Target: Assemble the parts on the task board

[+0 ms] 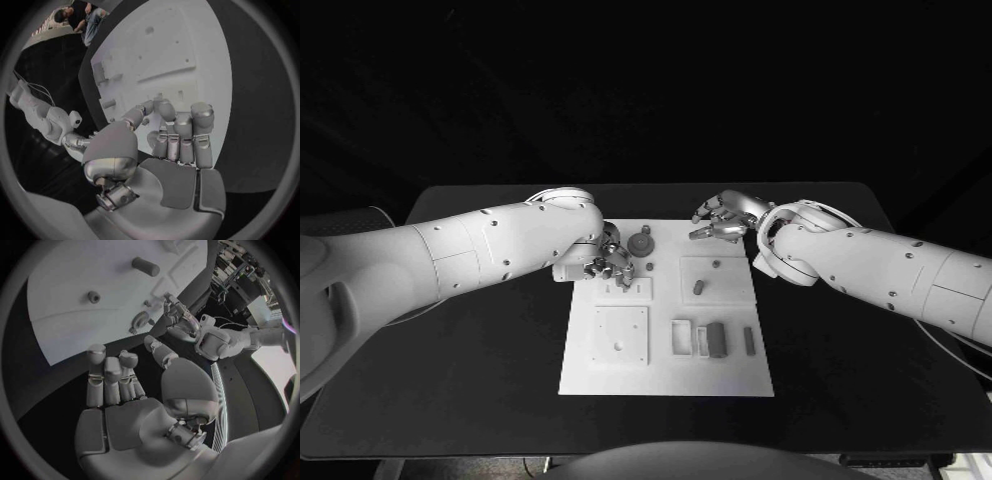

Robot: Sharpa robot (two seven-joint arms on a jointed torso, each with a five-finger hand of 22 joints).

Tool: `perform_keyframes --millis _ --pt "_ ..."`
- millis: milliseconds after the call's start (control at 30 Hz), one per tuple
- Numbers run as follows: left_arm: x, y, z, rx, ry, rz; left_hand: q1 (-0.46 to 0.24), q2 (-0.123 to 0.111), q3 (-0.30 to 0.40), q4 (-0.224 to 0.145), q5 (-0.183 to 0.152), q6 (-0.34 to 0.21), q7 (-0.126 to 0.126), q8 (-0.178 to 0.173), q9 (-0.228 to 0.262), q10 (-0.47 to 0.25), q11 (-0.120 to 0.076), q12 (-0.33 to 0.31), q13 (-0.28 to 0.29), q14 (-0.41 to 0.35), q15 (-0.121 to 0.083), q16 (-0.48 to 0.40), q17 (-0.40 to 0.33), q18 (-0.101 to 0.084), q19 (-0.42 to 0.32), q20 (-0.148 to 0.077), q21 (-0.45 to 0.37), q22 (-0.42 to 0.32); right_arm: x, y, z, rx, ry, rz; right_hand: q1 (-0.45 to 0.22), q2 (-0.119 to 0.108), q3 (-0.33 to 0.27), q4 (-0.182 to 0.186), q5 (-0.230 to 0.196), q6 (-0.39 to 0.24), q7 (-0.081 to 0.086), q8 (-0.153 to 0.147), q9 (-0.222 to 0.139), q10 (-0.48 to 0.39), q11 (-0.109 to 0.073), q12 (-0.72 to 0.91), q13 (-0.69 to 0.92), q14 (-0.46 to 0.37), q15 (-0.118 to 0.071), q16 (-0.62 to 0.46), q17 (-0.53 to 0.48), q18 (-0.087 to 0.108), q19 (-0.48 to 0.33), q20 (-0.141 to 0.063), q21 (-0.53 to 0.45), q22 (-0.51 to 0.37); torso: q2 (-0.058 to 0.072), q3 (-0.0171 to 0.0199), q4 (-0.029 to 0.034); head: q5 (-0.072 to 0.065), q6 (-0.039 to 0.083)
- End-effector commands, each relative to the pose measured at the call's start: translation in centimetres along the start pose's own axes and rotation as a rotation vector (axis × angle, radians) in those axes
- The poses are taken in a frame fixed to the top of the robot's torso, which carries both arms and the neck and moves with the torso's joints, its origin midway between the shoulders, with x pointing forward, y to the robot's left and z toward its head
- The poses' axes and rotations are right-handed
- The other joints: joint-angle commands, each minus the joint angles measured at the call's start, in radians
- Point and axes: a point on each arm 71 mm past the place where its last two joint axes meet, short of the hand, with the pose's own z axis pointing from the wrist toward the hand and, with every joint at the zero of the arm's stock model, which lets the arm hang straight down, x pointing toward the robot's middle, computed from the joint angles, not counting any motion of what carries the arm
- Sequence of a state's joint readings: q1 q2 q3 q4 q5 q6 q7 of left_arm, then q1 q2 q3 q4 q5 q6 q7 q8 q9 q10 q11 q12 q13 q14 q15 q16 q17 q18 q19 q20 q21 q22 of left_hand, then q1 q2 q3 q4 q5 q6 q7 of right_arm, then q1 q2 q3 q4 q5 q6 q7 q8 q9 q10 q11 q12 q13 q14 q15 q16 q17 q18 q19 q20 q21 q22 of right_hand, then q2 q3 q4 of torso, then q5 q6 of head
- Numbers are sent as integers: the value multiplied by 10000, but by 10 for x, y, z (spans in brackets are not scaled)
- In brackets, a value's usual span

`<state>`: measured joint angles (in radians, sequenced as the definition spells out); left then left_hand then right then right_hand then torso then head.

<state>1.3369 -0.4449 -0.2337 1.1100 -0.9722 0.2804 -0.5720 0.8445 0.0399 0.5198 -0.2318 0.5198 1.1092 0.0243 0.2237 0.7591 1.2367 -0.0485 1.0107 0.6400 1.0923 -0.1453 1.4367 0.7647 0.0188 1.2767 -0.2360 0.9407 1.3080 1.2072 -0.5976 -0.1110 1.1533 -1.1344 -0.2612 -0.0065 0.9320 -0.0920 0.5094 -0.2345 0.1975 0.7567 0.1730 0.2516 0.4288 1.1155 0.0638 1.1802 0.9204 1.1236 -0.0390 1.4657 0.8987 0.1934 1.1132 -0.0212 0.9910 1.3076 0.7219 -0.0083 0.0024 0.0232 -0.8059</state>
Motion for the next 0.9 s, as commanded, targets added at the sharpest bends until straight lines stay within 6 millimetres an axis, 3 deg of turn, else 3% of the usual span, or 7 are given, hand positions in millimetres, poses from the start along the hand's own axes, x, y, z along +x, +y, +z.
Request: perform_keyframes --millis 33,533,900 --pt "2 -1 0 19 51 -10 7 279 564 -183 553 941 -116 662 190 579 -487 56 24 583 -486 56 22 883 146 -65 43 62 1 1 0 -68 143 -45 -63 -17 15 59 50 -18 64 66 -17 -79 6 35 -11 -21 -39 34 -17 684 1 -99 -66 75 4 4 -6 12 -13" --pt "8 -3 -1 100 554 156 -437 529 739 -289 713 1117 -183 735 196 759 -551 84 127 714 -505 61 82 844 230 -47 82 53 1 0 0 -56 148 -47 -63 -19 14 58 49 -17 64 68 -18 -80 6 36 -13 -21 -39 34 -18 684 1 -99 -66 76 6 13 -10 21 -47" --pt "9 -2 -2 -4 536 414 -506 542 805 -365 787 1152 -208 758 203 802 -579 107 171 757 -521 57 96 848 258 -55 82 41 1 0 0 -56 162 -46 -60 -20 15 55 50 -16 63 70 -18 -81 5 38 -14 -22 -39 35 -18 684 0 -100 -66 77 4 6 -10 44 -60"
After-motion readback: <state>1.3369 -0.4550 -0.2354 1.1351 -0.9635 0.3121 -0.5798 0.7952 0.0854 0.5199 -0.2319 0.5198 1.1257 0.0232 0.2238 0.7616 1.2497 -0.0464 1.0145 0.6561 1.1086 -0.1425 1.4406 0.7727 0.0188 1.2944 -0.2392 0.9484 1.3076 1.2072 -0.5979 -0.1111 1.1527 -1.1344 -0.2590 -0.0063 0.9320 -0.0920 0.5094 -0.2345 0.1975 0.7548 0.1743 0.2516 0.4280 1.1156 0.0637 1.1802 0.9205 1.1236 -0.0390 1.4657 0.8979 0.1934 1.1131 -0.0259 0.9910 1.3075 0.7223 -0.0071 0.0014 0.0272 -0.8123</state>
